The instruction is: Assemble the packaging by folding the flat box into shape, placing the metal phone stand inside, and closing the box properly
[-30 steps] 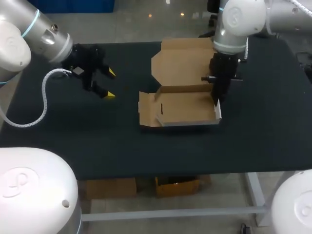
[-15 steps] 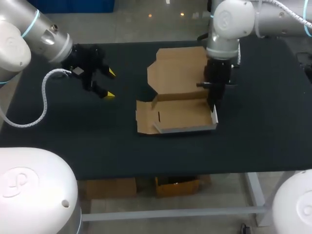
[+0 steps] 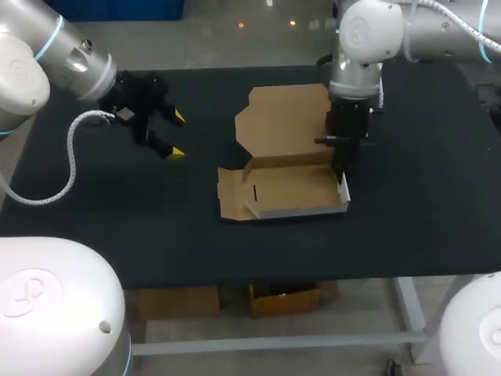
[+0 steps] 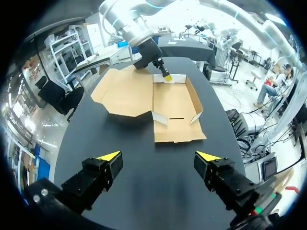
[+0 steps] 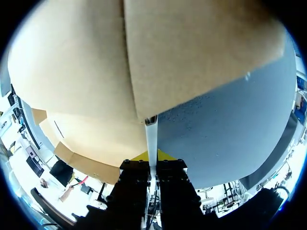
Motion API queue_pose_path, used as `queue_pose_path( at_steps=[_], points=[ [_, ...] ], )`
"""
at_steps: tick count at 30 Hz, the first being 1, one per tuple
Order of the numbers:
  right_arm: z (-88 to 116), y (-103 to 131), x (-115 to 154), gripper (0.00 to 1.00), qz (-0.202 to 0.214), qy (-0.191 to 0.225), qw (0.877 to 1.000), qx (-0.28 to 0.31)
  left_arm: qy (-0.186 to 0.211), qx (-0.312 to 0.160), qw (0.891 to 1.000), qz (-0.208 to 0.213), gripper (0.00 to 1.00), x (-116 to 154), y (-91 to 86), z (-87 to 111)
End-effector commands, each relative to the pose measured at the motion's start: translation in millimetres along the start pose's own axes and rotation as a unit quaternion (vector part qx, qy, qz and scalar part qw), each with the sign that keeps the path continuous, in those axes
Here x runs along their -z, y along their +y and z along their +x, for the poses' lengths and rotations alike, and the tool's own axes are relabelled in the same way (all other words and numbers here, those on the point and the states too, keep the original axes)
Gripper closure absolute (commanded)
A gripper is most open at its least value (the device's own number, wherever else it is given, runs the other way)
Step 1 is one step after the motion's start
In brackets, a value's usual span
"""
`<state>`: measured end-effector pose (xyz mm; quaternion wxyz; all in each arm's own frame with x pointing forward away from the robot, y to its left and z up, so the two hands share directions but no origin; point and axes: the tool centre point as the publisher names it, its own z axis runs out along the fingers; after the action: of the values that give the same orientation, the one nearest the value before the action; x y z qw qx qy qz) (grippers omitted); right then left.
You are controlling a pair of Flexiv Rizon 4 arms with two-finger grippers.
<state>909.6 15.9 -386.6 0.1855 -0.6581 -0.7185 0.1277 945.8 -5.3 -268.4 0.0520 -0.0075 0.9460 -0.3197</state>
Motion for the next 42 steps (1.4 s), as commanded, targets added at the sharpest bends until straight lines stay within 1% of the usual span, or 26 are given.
queue_pose_path(
  at_steps=[1,12,27,33,37,42],
  points=[
    [2,3,-2,1.00,0.009,0.003,1.000,0.003,0.002,0.000,1.000,-0.001,0.00,0,-0.2,-0.7],
    [8,-1,-11,1.00,0.014,0.004,1.000,0.008,0.002,0.000,1.000,-0.001,0.00,0,-0.2,-0.7],
    [10,-7,-16,0.98,0.008,-0.019,1.000,-0.014,0.002,0.000,1.000,-0.001,0.00,0,-0.2,-0.7],
    [11,-7,-18,0.93,-0.001,-0.026,0.999,-0.021,0.002,0.000,1.000,-0.001,0.00,0,-0.2,-0.7],
    [12,-7,-20,0.92,-0.008,-0.029,0.999,-0.024,0.002,0.000,1.000,-0.001,0.00,0,-0.2,-0.7],
    [12,-8,-20,0.93,-0.030,-0.039,0.998,-0.036,0.002,0.000,1.000,-0.001,0.00,0,-0.2,-0.7]
  ],
)
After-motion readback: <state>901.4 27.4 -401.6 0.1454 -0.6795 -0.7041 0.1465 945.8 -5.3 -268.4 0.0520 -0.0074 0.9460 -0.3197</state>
